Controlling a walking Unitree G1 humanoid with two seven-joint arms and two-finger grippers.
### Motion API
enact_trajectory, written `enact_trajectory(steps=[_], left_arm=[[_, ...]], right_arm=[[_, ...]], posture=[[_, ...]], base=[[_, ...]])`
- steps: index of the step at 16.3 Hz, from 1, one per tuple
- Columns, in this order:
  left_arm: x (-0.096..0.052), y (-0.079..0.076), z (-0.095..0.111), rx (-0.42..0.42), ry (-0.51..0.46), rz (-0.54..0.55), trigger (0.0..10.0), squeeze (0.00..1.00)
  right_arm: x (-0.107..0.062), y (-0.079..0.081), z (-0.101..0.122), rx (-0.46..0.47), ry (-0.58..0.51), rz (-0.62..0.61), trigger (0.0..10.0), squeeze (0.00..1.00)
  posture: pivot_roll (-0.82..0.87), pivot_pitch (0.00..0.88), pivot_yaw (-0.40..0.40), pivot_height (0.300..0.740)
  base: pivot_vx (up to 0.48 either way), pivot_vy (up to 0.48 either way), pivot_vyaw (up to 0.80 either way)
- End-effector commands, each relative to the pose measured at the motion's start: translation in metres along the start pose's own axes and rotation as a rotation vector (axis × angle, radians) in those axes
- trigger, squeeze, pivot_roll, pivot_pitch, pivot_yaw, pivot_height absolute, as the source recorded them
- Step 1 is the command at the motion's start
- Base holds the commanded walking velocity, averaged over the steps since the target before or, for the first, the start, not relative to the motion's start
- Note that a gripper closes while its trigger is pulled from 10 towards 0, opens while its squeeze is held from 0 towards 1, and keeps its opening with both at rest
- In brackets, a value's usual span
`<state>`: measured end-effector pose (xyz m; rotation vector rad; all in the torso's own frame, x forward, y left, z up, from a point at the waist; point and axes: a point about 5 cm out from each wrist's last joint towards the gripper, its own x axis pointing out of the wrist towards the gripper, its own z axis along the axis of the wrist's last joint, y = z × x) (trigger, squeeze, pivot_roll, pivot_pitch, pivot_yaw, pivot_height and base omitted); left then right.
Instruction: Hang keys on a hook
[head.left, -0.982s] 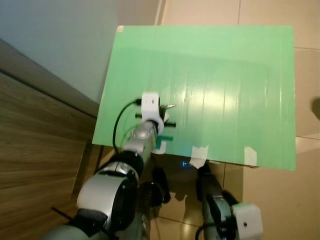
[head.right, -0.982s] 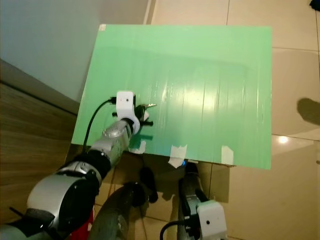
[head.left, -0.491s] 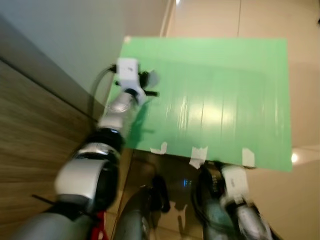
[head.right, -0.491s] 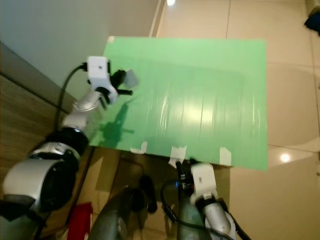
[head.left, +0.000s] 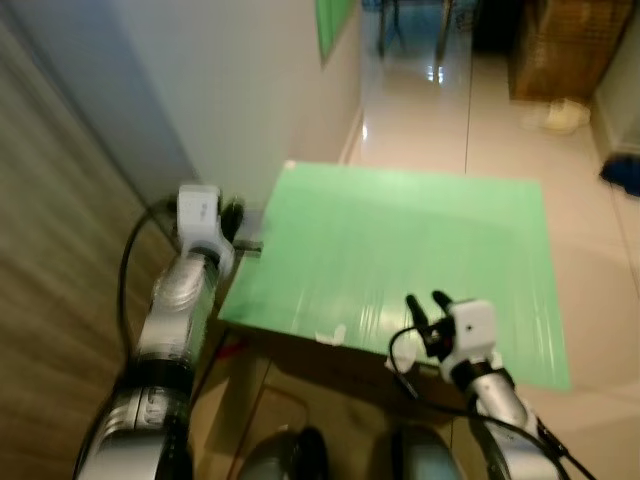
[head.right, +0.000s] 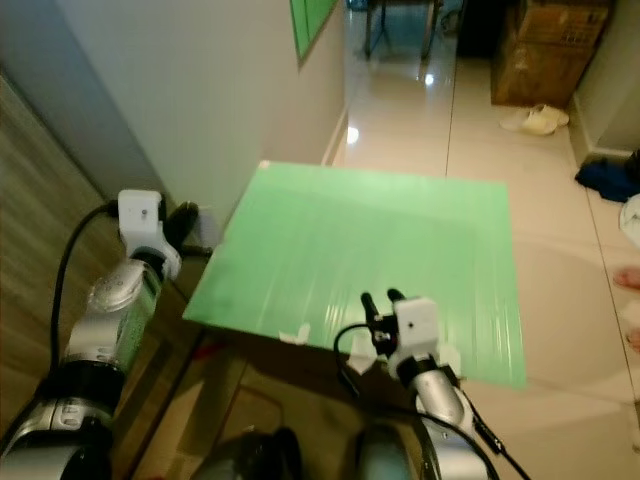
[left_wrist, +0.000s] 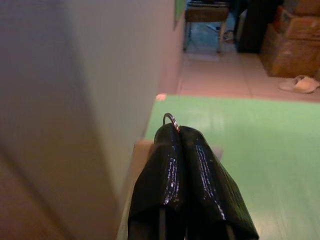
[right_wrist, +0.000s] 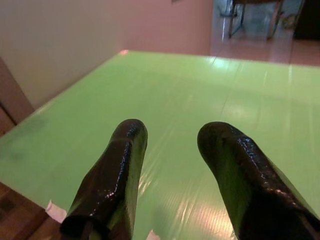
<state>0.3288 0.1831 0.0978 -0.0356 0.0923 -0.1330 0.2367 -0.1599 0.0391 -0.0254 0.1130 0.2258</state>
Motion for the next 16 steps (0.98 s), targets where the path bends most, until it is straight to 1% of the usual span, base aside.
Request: enact_trajectory(steps=[1,2,3,4,5,6,7,8,9,10,11,12,14,16], left_arm=[[-0.013,0.003,-0.002,0.046,-0.014,0.009,0.0,0.0],[-0.023,0.004,-0.009,0.04,-0.009,0.012,0.0,0.0],[-0.044,0.007,-0.026,0.037,0.015,0.017,0.0,0.0],[-0.06,0.008,-0.037,0.04,0.03,0.021,0.0,0.0],[-0.076,0.011,-0.045,0.067,0.04,0.032,0.0,0.0],[-0.097,0.011,-0.05,0.049,0.044,0.03,0.0,0.0],[-0.106,0.01,-0.051,0.032,0.046,0.03,0.0,0.0],[-0.117,0.005,-0.053,0.024,0.06,0.012,0.0,0.0],[-0.119,-0.001,-0.054,0.001,0.069,-0.003,0.0,0.0],[-0.117,-0.011,-0.052,0.02,0.062,-0.037,0.0,0.0],[-0.112,-0.02,-0.048,0.03,0.053,-0.071,0.0,0.0],[-0.107,-0.025,-0.046,0.013,0.05,-0.099,0.0,0.0],[-0.1,-0.03,-0.041,0.009,0.048,-0.135,0.0,0.0],[-0.096,-0.029,-0.04,0.012,0.051,-0.141,0.0,0.0]], right_arm=[[0.003,-0.001,0.004,0.035,-0.016,-0.009,10.0,0.0],[0.005,-0.002,0.007,0.045,-0.03,-0.017,10.0,0.0],[0.008,-0.006,0.015,0.048,-0.058,-0.027,10.0,0.0],[0.007,-0.008,0.019,0.043,-0.073,-0.029,10.0,0.0],[0.002,-0.011,0.023,0.039,-0.09,-0.041,10.0,0.0],[-0.011,-0.008,0.028,0.024,-0.097,-0.03,10.0,0.0],[-0.017,-0.006,0.029,0.017,-0.098,-0.021,10.0,0.0],[-0.028,-0.001,0.029,0.016,-0.085,0.001,10.0,0.0],[-0.031,0.003,0.027,0.025,-0.072,0.015,10.0,0.0],[-0.031,0.006,0.027,0.006,-0.073,0.037,10.0,0.0],[-0.03,0.006,0.027,0.004,-0.073,0.038,10.0,0.0],[-0.026,0.003,0.025,0.004,-0.068,0.026,10.0,0.0],[-0.019,-0.002,0.022,0.004,-0.05,0.013,10.0,0.0],[-0.014,-0.005,0.02,0.007,-0.043,-0.001,10.0,0.0]], posture=[[-0.18,0.0,0.117,0.727],[-0.18,0.0,0.114,0.727],[-0.18,0.0,0.112,0.727],[-0.18,0.0,0.107,0.727],[-0.19,0.0,0.104,0.727],[-0.19,0.0,0.097,0.727],[-0.19,0.0,0.096,0.727],[-0.19,0.0,0.093,0.727],[-0.19,0.0,0.093,0.727],[-0.19,0.0,0.093,0.727],[-0.2,0.0,0.094,0.727],[-0.2,0.0,0.095,0.727],[-0.2,0.0,0.1,0.727],[-0.2,0.0,0.107,0.727]], base=[[0.0,0.0,0.0],[0.0,0.0,0.0],[0.0,0.0,0.0],[0.0,0.0,0.0],[0.0,0.0,0.0],[0.0,0.0,0.0],[0.0,0.0,0.0],[0.0,0.0,0.0],[0.0,0.0,0.0],[0.0,0.0,0.0],[0.0,0.0,0.0],[0.0,0.0,0.0],[0.0,0.0,0.0],[0.0,0.0,0.0]])
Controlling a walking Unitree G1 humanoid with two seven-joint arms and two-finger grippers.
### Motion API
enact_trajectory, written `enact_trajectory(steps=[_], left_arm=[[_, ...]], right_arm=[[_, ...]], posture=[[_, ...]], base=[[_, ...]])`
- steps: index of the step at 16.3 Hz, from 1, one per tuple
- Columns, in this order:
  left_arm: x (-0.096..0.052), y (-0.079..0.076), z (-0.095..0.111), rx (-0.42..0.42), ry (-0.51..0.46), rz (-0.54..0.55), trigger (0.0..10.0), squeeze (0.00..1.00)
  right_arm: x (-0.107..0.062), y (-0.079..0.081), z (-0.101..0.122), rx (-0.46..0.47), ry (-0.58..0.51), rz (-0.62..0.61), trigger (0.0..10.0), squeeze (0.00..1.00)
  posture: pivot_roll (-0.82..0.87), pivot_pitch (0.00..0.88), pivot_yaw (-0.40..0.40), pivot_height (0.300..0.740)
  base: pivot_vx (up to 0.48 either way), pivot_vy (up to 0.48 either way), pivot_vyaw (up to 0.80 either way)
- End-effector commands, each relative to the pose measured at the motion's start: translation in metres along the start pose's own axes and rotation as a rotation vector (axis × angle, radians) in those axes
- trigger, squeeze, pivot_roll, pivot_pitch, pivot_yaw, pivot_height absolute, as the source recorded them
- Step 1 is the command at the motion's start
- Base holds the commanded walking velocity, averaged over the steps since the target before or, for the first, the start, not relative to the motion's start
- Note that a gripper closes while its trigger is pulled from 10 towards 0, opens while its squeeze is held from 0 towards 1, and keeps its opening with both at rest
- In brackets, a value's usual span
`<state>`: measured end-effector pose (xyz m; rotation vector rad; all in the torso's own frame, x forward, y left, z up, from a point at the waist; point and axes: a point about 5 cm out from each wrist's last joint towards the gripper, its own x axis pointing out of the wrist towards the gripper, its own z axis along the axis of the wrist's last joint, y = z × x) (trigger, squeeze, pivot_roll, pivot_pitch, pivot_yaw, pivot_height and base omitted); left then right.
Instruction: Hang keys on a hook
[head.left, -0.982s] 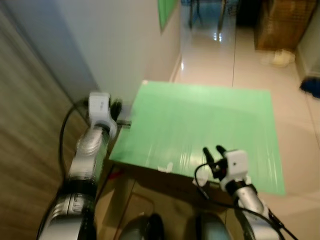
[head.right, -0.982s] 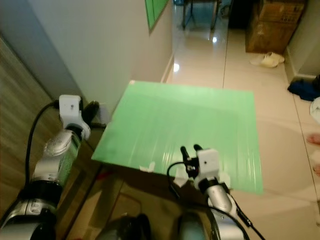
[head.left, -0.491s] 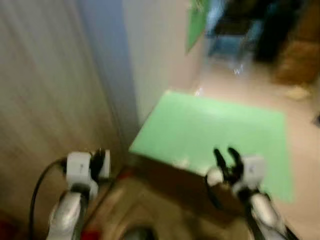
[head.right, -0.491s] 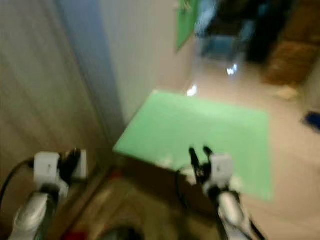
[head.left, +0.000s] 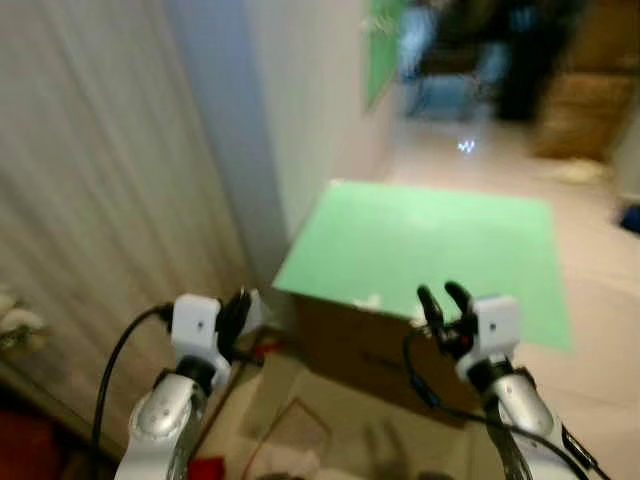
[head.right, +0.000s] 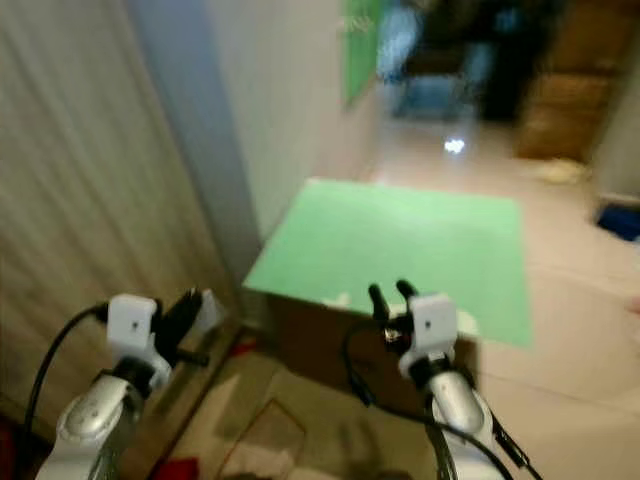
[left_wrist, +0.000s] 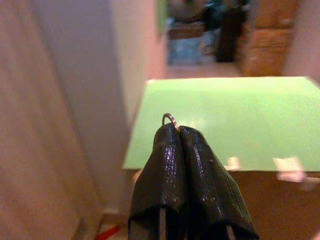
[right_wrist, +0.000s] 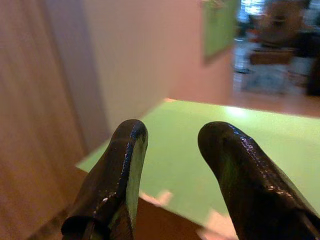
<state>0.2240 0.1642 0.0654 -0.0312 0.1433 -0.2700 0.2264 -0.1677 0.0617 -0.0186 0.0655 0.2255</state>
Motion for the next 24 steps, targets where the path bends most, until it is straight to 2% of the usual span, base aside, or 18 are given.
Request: enact_trajectory(steps=[1,9,13,24], left_arm=[[0.004,0.002,0.005,0.034,-0.002,-0.012,0.0,0.0],[0.024,-0.013,0.026,0.038,-0.063,-0.086,0.0,0.0],[0.028,-0.009,0.034,0.039,-0.081,-0.092,0.0,0.0],[0.032,-0.007,0.042,0.047,-0.105,-0.129,0.0,0.0]], right_arm=[[0.004,-0.002,-0.003,0.033,0.017,-0.024,10.0,0.0],[0.022,0.004,-0.005,0.048,0.021,0.002,10.0,0.0],[0.023,0.005,-0.007,0.046,0.026,0.007,10.0,0.0],[0.022,0.001,-0.014,0.033,0.047,0.003,10.0,0.0]], posture=[[-0.2,0.0,0.109,0.727],[-0.18,0.0,0.115,0.727],[-0.18,0.0,0.115,0.727],[-0.18,0.0,0.115,0.727]], base=[[0.0,0.0,0.0],[0.0,0.0,0.0],[0.0,0.0,0.0],[0.0,-0.457,0.0]])
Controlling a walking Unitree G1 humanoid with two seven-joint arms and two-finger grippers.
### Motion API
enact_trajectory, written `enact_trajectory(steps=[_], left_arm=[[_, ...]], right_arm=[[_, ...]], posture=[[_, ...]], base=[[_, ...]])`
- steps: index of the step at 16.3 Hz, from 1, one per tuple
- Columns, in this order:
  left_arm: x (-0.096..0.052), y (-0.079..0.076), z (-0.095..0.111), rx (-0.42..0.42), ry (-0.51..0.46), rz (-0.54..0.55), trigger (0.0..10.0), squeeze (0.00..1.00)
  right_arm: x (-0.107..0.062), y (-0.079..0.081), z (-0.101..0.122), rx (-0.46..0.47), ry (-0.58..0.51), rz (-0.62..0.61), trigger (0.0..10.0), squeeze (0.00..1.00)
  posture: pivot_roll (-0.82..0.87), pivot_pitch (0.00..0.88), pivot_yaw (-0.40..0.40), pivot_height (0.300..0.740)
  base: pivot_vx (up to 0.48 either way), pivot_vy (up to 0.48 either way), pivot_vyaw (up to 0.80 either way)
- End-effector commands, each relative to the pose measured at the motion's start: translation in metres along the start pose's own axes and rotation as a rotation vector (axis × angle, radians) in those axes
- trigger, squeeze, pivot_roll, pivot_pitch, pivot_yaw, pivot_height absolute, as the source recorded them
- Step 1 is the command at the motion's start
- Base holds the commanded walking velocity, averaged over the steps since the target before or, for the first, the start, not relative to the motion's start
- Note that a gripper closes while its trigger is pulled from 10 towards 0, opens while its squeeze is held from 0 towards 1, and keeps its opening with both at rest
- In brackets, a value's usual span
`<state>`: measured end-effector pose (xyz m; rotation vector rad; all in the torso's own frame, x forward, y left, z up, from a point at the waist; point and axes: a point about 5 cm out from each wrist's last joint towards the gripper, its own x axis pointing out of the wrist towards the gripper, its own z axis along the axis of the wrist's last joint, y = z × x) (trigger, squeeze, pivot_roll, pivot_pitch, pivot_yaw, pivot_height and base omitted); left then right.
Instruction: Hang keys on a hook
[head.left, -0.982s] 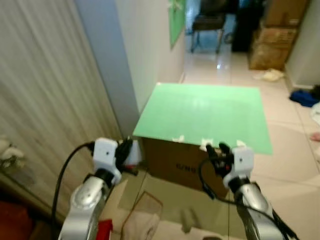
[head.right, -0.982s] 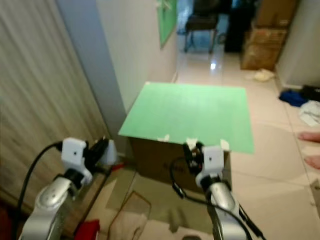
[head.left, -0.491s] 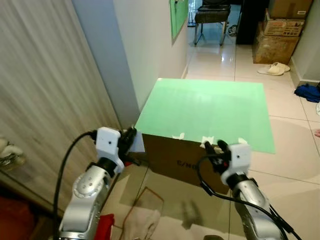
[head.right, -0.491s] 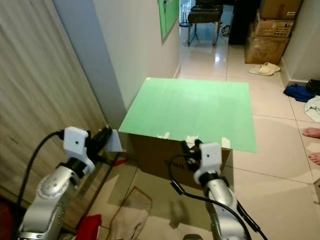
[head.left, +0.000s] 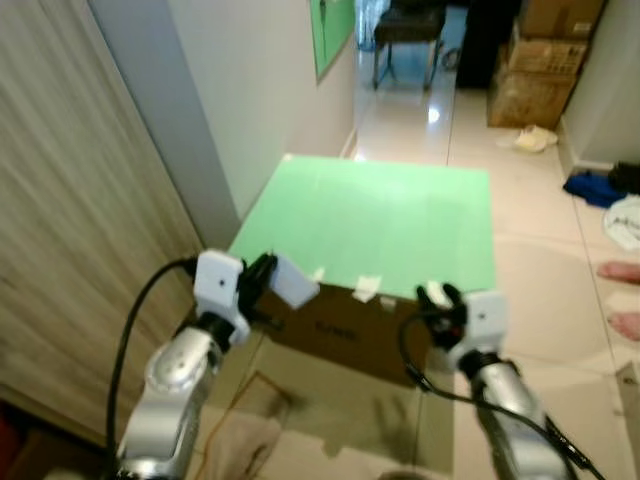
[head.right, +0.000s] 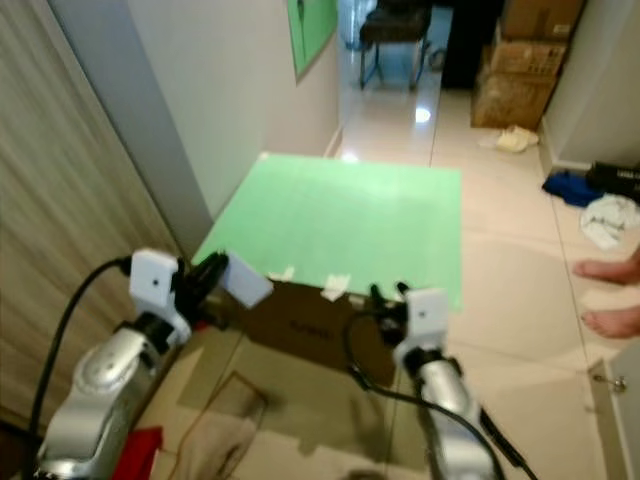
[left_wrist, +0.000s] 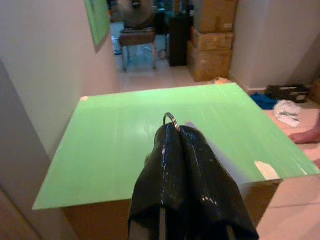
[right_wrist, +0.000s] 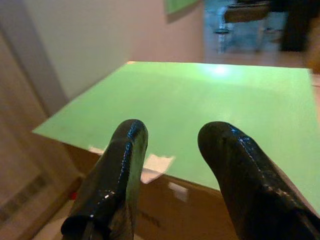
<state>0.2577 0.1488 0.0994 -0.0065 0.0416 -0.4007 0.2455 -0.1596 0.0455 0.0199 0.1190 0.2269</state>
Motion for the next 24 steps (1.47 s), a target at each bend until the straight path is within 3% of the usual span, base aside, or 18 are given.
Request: enact_trajectory(steps=[1,16,24], left_arm=[[0.001,0.002,0.004,0.002,-0.011,0.001,0.0,0.0],[0.002,-0.007,-0.008,-0.002,0.027,-0.051,0.0,0.0],[0.003,-0.007,-0.01,0.016,0.036,-0.039,0.0,0.0]], right_arm=[[0.001,-0.003,0.001,-0.012,-0.002,-0.001,10.0,0.0],[-0.007,-0.005,-0.006,-0.032,0.013,0.008,10.0,0.0],[-0.006,-0.001,-0.008,-0.058,0.033,0.039,10.0,0.0]], posture=[[-0.18,0.0,0.114,0.727],[-0.2,0.006,0.115,0.727],[-0.19,0.011,0.109,0.727]], base=[[0.0,-0.48,0.0],[0.0,-0.478,0.0],[0.0,0.0,0.53]])
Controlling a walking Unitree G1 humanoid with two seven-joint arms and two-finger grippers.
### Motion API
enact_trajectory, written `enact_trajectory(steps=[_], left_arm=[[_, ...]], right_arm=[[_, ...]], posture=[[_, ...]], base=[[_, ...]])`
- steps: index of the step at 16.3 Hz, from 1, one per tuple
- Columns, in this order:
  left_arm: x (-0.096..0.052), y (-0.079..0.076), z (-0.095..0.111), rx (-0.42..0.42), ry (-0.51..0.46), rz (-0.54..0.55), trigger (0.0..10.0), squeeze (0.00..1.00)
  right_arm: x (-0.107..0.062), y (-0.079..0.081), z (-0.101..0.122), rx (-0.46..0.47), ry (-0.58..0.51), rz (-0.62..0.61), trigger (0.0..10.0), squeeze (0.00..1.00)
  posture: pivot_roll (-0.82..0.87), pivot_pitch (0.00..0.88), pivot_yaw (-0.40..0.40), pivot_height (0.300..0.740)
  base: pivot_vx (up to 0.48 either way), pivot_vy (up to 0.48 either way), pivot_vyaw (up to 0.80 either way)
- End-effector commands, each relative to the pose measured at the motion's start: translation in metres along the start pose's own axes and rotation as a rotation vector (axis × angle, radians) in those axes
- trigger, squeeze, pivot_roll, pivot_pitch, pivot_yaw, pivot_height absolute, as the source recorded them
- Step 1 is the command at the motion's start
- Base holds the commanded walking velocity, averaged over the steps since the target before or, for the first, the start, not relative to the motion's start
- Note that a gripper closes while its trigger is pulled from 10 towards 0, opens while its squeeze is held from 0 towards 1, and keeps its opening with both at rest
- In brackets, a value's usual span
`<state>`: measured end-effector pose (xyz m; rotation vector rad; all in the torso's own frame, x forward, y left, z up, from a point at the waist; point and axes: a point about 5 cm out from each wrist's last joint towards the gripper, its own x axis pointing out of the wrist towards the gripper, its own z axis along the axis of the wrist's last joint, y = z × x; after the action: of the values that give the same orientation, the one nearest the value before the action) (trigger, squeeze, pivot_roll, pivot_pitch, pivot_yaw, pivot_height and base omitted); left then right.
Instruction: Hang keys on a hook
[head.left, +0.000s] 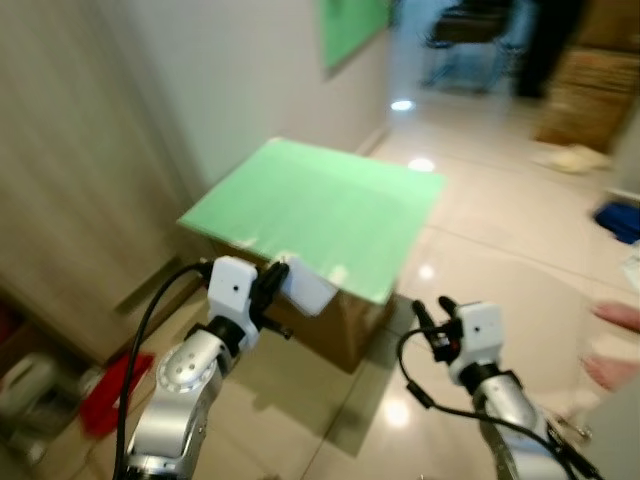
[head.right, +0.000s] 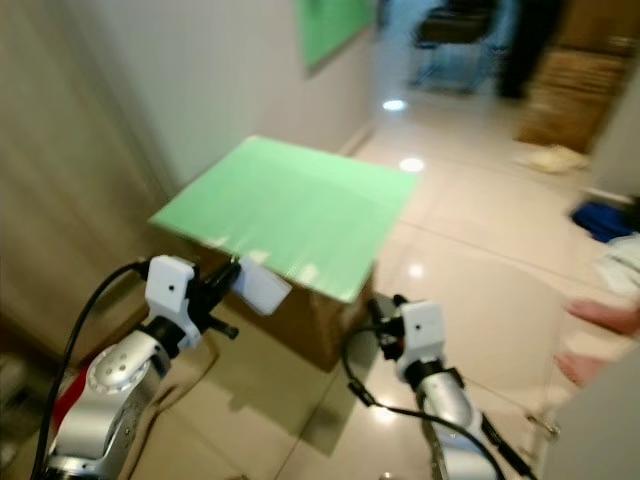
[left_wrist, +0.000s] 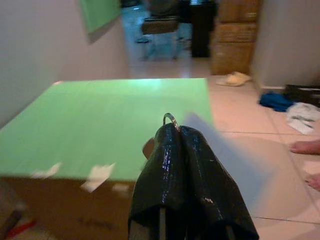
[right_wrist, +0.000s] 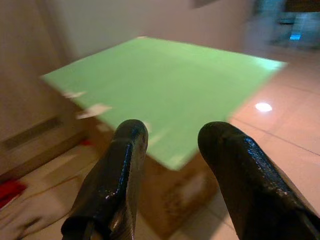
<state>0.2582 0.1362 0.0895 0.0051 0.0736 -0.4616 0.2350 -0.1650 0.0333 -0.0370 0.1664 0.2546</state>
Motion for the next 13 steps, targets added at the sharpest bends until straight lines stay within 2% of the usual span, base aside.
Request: enact_trajectory(steps=[1,2,8,13], left_arm=[[-0.004,0.004,-0.002,0.009,0.005,0.024,0.0,0.0],[-0.005,0.004,-0.003,0.005,0.006,0.029,0.0,0.0],[-0.007,-0.005,-0.005,-0.016,-0.012,0.021,0.0,0.0],[-0.004,-0.003,-0.006,-0.062,-0.021,0.066,0.0,0.0]], right_arm=[[0.003,0.002,0.006,-0.005,-0.021,0.015,10.0,0.0],[0.003,0.002,0.007,-0.004,-0.022,0.016,10.0,0.0],[0.004,0.0,0.009,-0.009,-0.02,0.019,10.0,0.0],[0.003,-0.003,0.013,0.022,-0.055,-0.021,10.0,0.0]], posture=[[-0.19,0.016,0.109,0.727],[-0.2,0.019,0.107,0.727],[-0.2,0.03,0.099,0.727],[-0.21,0.032,0.105,0.727]], base=[[0.0,0.0,0.53],[0.0,0.0,0.54],[0.0,-0.48,0.54],[0.0,-0.48,0.52]])
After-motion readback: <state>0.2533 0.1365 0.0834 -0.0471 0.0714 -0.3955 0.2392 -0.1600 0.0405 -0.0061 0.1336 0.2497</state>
